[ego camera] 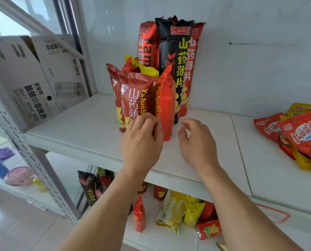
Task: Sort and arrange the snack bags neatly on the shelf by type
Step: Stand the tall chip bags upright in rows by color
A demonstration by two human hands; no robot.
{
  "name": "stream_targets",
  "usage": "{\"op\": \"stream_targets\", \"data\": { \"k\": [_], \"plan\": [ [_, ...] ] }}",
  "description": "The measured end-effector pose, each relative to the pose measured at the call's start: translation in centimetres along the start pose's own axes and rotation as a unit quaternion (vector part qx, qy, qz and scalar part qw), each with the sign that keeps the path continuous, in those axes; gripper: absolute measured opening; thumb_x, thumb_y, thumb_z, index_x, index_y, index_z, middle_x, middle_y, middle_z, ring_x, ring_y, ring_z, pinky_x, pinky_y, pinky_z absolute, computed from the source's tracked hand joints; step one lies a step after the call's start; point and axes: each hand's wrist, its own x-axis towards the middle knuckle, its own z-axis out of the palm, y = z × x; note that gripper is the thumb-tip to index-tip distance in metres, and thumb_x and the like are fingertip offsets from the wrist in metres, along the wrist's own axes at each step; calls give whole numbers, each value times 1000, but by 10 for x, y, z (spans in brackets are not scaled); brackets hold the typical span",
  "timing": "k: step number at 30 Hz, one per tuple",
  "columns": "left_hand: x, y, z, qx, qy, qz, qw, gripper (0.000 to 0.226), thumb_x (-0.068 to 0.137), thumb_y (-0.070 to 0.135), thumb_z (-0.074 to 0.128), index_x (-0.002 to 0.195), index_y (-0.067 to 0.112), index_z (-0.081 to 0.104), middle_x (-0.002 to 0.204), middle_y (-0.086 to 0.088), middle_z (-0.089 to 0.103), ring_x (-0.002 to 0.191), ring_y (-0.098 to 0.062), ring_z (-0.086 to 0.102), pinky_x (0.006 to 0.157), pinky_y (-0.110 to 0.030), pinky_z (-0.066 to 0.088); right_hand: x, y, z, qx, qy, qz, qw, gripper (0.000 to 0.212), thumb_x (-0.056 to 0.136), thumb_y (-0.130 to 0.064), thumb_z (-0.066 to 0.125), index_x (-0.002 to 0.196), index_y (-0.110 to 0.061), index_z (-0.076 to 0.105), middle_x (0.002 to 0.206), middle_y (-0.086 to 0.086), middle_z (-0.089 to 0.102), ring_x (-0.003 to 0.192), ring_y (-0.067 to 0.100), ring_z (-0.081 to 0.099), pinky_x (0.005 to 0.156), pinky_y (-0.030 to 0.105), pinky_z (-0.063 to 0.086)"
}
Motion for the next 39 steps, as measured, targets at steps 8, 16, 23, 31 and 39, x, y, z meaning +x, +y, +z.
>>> {"op": "stream_targets", "data": {
  "k": [8,16,23,31,39],
  "plan": [
    [11,-50,-24,-105,65,-137,983,26,98,27,59,118,13,65,132,2,55,118,-7,49,88,-18,42,-15,-55,39,169,-8,58,984,37,97,-46,53,129,-26,54,119,-11,63,103,2,59,85,20,52],
    [57,-130,-24,-263,-54,-266,926,57,97,51,52,146,23,40,144,5,44,129,-10,45,99,-26,40,-14,-102,99,168,127,169,963,76,80,-74,57,140,-32,37,134,-11,49,122,10,53,95,40,54],
    [73,-161,-7,-391,-226,-274,849,72,93,57,53,153,24,31,139,13,49,124,-1,52,73,-8,41,-5,-127,122,143,183,235,944,87,68,-81,59,140,-36,38,130,-13,51,116,9,57,91,42,55],
    [98,-168,5,-463,-240,-238,819,63,90,58,62,144,30,45,133,14,62,119,-3,61,102,-38,52,-7,-124,133,95,156,268,946,84,67,-72,70,137,-39,37,126,-18,55,112,8,59,88,38,56],
    [114,-172,-9,-452,-255,-251,817,57,88,48,71,138,32,49,120,13,68,105,-6,69,91,-35,59,-9,-126,135,129,118,253,951,75,75,-58,75,136,-33,40,123,-17,62,106,8,63,85,32,55]
  ]
}}
